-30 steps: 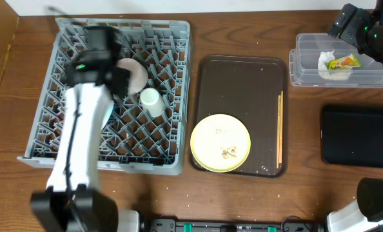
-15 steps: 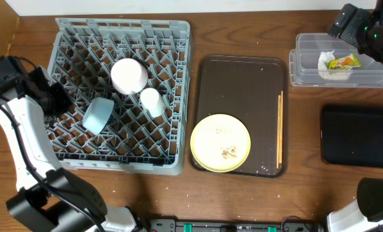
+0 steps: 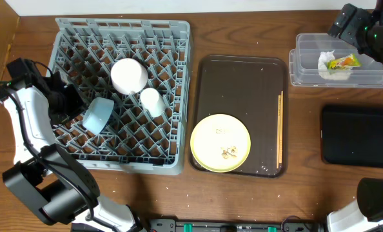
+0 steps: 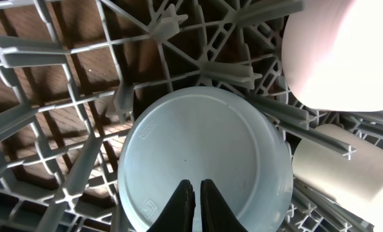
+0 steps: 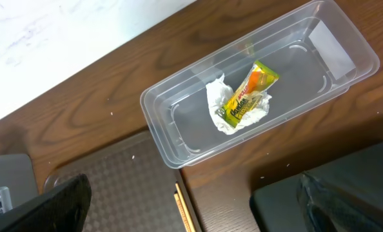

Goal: Sort waste into correct bins and load items into the dishwasher
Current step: 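Push the light-blue bowl upright in the rack with the left gripper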

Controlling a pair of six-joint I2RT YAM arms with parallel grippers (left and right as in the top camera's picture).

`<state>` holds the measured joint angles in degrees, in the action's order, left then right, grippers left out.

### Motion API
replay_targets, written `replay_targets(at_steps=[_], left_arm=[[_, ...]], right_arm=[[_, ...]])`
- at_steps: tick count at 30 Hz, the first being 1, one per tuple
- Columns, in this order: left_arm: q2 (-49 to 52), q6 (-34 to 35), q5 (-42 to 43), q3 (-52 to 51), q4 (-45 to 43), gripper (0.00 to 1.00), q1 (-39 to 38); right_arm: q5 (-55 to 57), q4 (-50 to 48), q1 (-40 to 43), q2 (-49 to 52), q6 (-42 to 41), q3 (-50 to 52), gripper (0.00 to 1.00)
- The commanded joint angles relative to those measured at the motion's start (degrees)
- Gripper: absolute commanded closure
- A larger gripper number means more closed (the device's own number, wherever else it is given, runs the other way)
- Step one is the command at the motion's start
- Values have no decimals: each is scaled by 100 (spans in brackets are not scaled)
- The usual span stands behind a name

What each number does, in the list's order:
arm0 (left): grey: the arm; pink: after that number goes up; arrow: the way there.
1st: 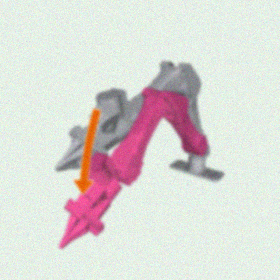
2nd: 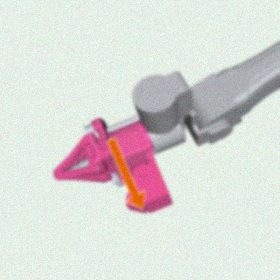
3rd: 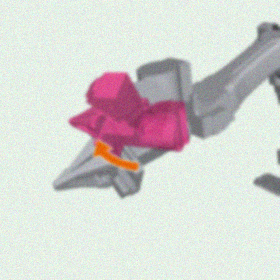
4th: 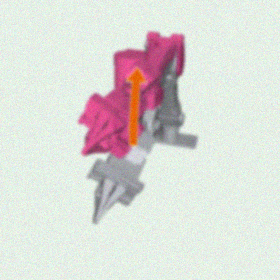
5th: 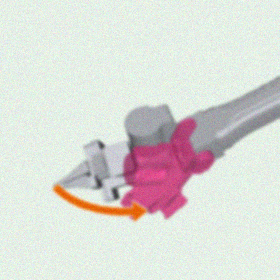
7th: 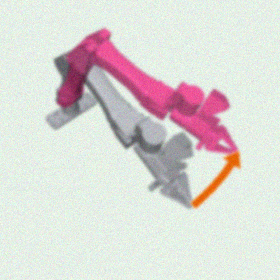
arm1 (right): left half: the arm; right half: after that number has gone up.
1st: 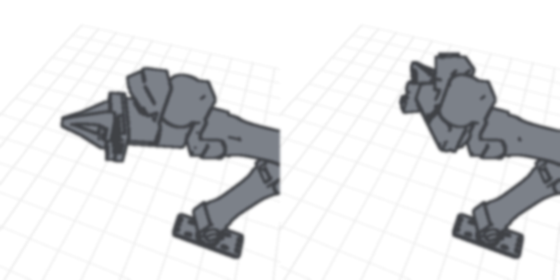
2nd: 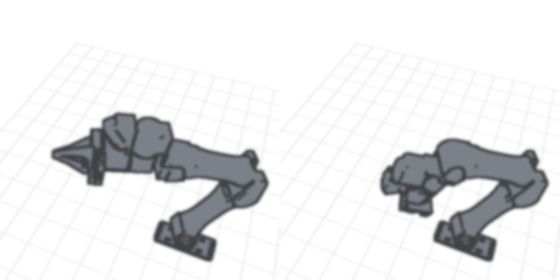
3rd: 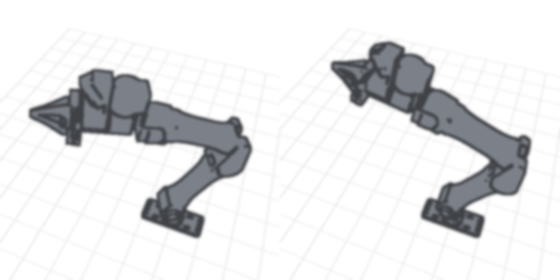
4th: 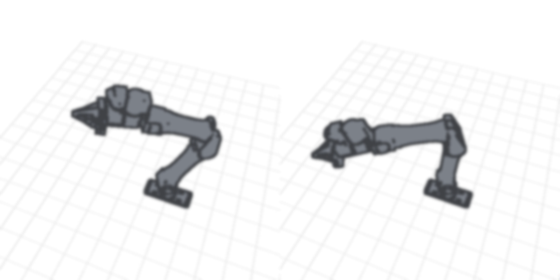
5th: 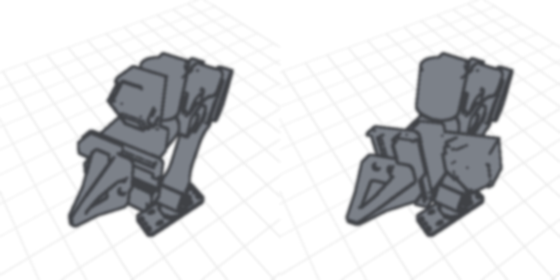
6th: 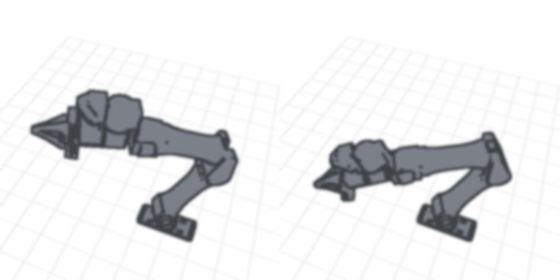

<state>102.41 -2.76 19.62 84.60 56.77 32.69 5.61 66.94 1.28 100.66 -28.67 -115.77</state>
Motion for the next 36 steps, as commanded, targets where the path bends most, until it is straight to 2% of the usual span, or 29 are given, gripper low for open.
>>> replay_targets(at_steps=[1,9,17,23,26,31,36], left_arm=[[52,4,229,-2,20,92,-4],[52,-107,599,-2,247,92,-4],[52,-457,1731,-2,713,93,-37],[50,-774,1725,-2,1252,92,-339],[13,-815,1646,2,1213,92,-463],[-243,-461,1073,133,673,92,-284],[-437,844,-1290,173,-85,92,177]], right_arm=[[15,13,15,-4,0,-35,1],[15,13,15,-4,0,-35,1],[15,13,15,-4,0,-35,1],[15,13,15,-4,0,-35,1],[15,13,15,-4,0,-35,1],[15,13,15,-4,-2,-35,1],[15,13,15,-4,0,-35,1]])
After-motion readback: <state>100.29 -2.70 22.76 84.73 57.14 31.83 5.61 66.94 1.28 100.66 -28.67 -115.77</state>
